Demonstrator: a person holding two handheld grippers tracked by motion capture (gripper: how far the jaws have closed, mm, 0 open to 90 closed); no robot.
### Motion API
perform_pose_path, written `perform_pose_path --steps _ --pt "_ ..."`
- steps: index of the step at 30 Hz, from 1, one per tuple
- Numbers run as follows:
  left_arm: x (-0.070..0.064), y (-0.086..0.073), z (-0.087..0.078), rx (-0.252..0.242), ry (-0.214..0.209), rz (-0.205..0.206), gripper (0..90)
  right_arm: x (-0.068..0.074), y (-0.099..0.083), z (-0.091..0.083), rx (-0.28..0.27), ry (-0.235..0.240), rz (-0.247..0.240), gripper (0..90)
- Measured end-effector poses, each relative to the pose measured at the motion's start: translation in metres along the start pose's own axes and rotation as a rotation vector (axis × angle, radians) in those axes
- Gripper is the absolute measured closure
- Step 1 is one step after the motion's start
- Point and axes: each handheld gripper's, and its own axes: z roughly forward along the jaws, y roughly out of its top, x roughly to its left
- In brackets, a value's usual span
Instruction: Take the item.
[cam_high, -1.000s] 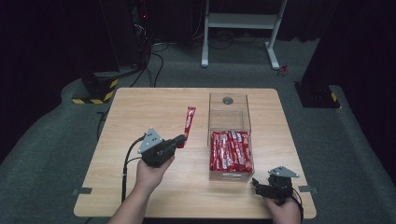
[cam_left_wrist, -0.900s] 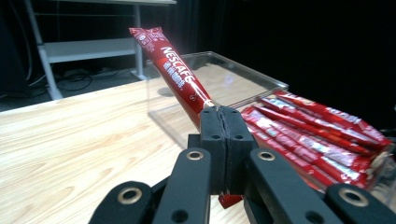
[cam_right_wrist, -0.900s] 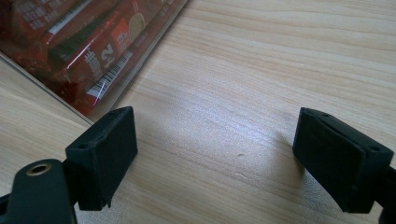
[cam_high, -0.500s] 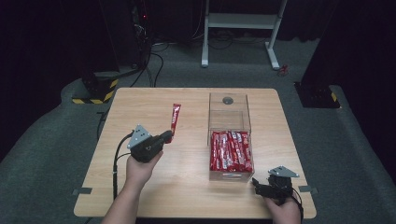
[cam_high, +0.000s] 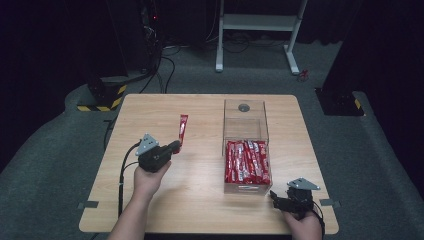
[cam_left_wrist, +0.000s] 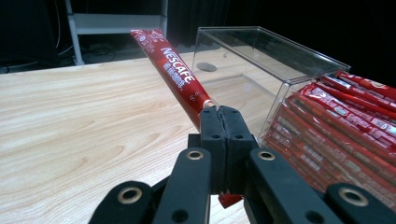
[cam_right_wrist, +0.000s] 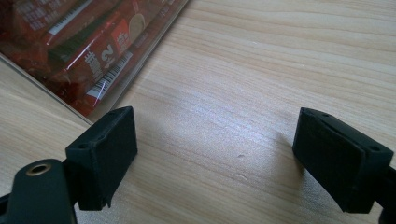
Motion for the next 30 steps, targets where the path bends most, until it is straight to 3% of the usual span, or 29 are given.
perform_pose_path --steps 12,30 --pt "0.013 -0.014 0.011 0.051 0.027 -0.027 89.2 0.0 0.0 0.0 -0.001 -0.001 -0.003 13.7" --pt "0.028 -0.039 0.031 0.191 0.064 -0.073 89.1 0.0 0.0 0.0 -0.001 -0.001 -0.001 13.7"
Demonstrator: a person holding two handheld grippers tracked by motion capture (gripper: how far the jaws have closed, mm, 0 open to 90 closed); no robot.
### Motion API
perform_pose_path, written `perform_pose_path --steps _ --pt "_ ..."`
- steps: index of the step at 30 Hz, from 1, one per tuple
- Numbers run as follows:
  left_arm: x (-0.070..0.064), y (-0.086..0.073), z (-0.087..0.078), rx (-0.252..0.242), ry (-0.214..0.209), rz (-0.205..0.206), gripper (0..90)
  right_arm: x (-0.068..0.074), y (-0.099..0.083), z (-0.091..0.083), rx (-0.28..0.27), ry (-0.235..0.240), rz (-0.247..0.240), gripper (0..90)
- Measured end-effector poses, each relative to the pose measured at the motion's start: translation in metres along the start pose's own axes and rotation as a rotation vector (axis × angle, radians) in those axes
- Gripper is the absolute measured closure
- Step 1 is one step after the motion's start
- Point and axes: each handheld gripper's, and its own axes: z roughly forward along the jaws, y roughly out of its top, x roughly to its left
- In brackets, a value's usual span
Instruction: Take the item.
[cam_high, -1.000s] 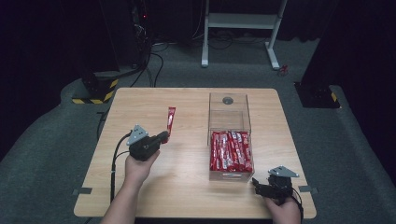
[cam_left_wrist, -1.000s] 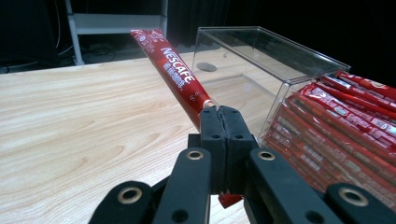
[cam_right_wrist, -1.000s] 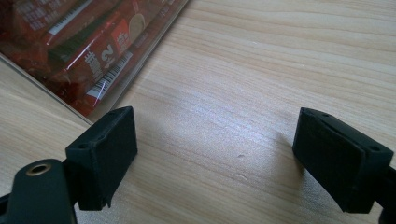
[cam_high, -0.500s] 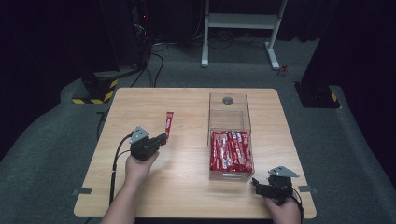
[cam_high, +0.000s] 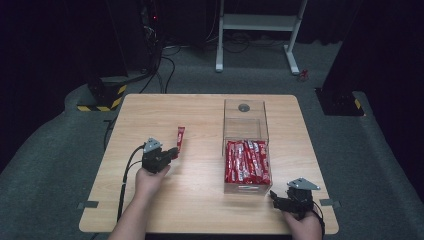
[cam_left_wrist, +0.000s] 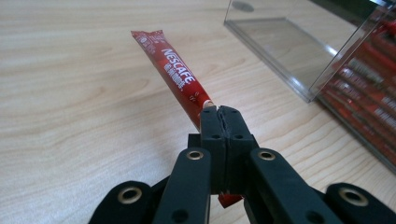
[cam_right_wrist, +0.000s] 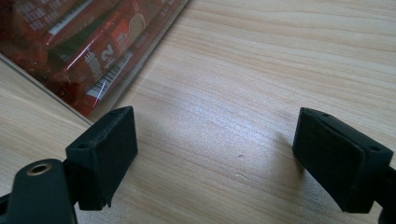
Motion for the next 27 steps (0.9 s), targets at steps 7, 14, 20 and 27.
perform_pose_path --steps 7,14,20,27 --pt "-0.002 -0.005 0.009 0.052 0.013 0.017 89.1 0.0 0.0 0.0 0.0 0.0 -0.001 13.7" --pt "-0.003 -0.009 0.016 0.098 0.029 0.037 88.9 0.0 0.0 0.0 0.0 -0.001 0.0 13.7" --pt "-0.004 -0.012 0.019 0.115 0.031 0.038 88.7 0.0 0.0 0.0 0.0 -0.001 -0.001 13.7" --pt "-0.003 -0.013 0.021 0.122 0.029 0.038 86.9 0.0 0.0 0.0 0.0 -0.001 0.002 13.8"
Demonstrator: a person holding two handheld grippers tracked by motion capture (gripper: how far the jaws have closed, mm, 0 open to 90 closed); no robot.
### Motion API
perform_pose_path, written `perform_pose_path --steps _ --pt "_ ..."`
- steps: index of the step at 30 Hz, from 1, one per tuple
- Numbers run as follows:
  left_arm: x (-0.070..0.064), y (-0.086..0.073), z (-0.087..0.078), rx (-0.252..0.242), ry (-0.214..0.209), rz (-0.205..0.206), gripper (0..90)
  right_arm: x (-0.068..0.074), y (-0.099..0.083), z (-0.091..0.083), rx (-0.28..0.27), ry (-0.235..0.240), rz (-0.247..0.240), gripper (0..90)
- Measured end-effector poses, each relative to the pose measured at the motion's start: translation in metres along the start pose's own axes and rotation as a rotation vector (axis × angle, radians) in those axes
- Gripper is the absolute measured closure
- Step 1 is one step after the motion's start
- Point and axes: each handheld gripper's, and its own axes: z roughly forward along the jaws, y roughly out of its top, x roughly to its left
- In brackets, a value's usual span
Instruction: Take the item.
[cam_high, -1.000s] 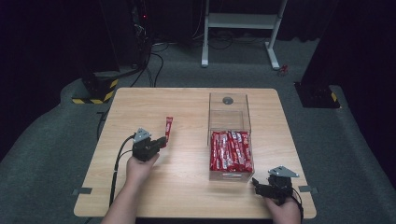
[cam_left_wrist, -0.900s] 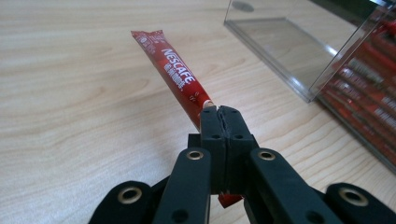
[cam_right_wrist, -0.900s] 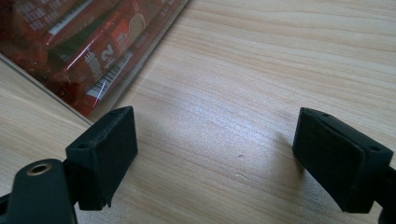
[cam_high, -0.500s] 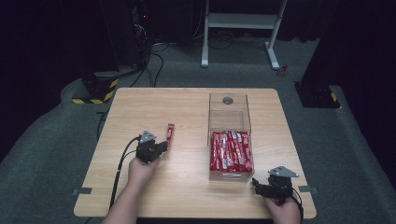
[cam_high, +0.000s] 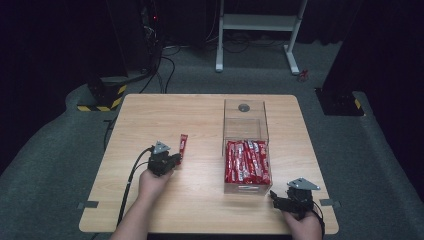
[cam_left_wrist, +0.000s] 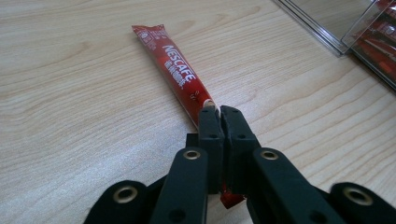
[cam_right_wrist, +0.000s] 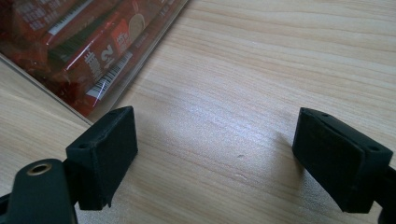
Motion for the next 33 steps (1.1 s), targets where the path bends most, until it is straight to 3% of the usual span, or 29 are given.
perform_pose_path --steps 5,14,18,22,33 --pt "0.001 0.002 -0.005 -0.02 -0.012 0.002 72.1 0.0 0.0 0.0 -0.001 -0.001 -0.003 13.9" --pt "-0.001 0.004 -0.014 -0.036 -0.029 0.007 55.9 0.0 0.0 0.0 0.0 0.0 0.0 13.8" --pt "-0.003 0.003 -0.02 -0.057 -0.013 0.014 49.1 0.0 0.0 0.0 0.0 0.001 -0.002 13.8" --pt "-0.002 -0.001 -0.027 -0.063 -0.014 -0.002 46.6 0.0 0.0 0.0 0.001 0.002 0.001 13.8" --pt "0.005 -0.017 -0.053 -0.043 -0.003 0.007 43.9 0.0 0.0 0.0 -0.001 0.005 -0.005 13.8"
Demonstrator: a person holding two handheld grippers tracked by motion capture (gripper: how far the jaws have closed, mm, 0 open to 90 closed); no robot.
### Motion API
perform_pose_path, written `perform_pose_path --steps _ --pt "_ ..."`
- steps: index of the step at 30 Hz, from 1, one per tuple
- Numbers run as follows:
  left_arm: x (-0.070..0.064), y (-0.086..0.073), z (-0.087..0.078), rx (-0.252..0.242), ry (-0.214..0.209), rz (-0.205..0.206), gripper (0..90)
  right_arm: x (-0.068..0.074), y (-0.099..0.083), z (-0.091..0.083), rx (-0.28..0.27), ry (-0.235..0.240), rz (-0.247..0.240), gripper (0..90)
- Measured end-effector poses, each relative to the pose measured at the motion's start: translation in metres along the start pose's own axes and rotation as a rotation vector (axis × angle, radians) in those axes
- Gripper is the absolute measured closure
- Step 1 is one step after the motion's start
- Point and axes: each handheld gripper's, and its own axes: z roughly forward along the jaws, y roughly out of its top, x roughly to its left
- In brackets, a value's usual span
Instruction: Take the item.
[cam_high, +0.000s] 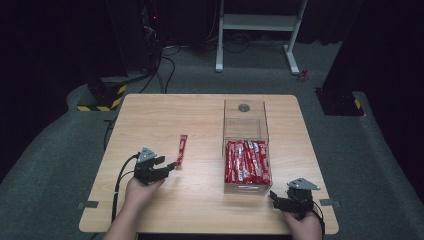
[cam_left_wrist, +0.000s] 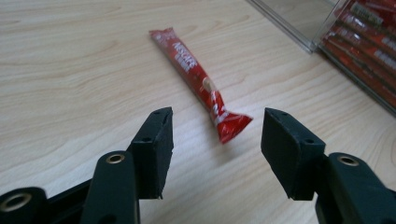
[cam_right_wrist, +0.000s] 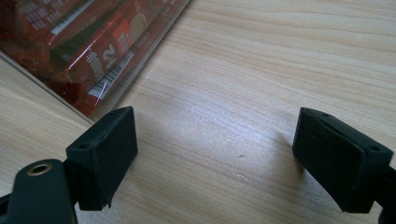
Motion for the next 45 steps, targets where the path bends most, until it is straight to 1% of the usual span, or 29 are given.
perform_pose_path --steps 4,5,10,11,12,16,18,22,23,25,27,29,32,35,36,45 --pt "0.005 -0.007 -0.01 0.0 0.004 -0.005 42.7 0.0 0.0 0.0 0.0 0.0 -0.001 13.8" --pt "0.007 -0.01 -0.012 0.001 0.009 -0.001 42.7 0.0 0.0 0.0 0.0 0.0 -0.001 13.8" --pt "0.013 -0.024 -0.024 0.03 0.029 0.001 41.7 0.0 0.0 0.0 0.0 0.001 -0.002 13.8" --pt "0.014 -0.027 -0.027 0.036 0.038 0.013 41.5 0.0 0.0 0.0 0.0 0.002 -0.002 13.8" --pt "0.014 -0.03 -0.029 0.043 0.043 0.012 41.2 0.0 0.0 0.0 0.0 0.002 -0.003 13.8" --pt "0.015 -0.044 -0.041 0.076 0.066 0.044 39.8 0.0 0.0 0.0 0.001 0.006 -0.003 13.8" --pt "0.015 -0.05 -0.048 0.088 0.074 0.062 38.9 0.0 0.0 0.0 0.001 0.007 -0.005 13.8" --pt "0.015 -0.064 -0.058 0.106 0.084 0.072 37.0 0.0 0.0 0.0 0.0 0.009 -0.013 13.8" --pt "0.016 -0.067 -0.06 0.116 0.089 0.079 36.5 0.0 0.0 0.0 0.0 0.009 -0.013 13.8" --pt "0.015 -0.071 -0.064 0.118 0.096 0.098 35.1 0.0 0.0 0.0 0.0 0.009 -0.013 13.8" --pt "0.015 -0.073 -0.066 0.116 0.11 0.111 34.0 0.0 0.0 0.0 0.0 0.008 -0.013 13.7" --pt "0.016 -0.074 -0.067 0.115 0.107 0.103 33.3 0.0 0.0 0.0 0.001 0.008 -0.011 13.7" --pt "0.015 -0.073 -0.064 0.113 0.106 0.102 30.4 0.0 0.0 0.0 -0.001 0.007 -0.011 13.7" --pt "0.016 -0.07 -0.061 0.128 0.099 0.102 27.8 0.0 0.0 0.0 -0.001 0.007 -0.011 13.7" --pt "0.016 -0.069 -0.06 0.126 0.1 0.101 27.3 0.0 0.0 0.0 -0.001 0.008 -0.012 13.7" --pt "0.016 -0.07 -0.06 0.126 0.097 0.102 26.3 0.0 0.0 0.0 0.001 0.007 -0.013 13.7"
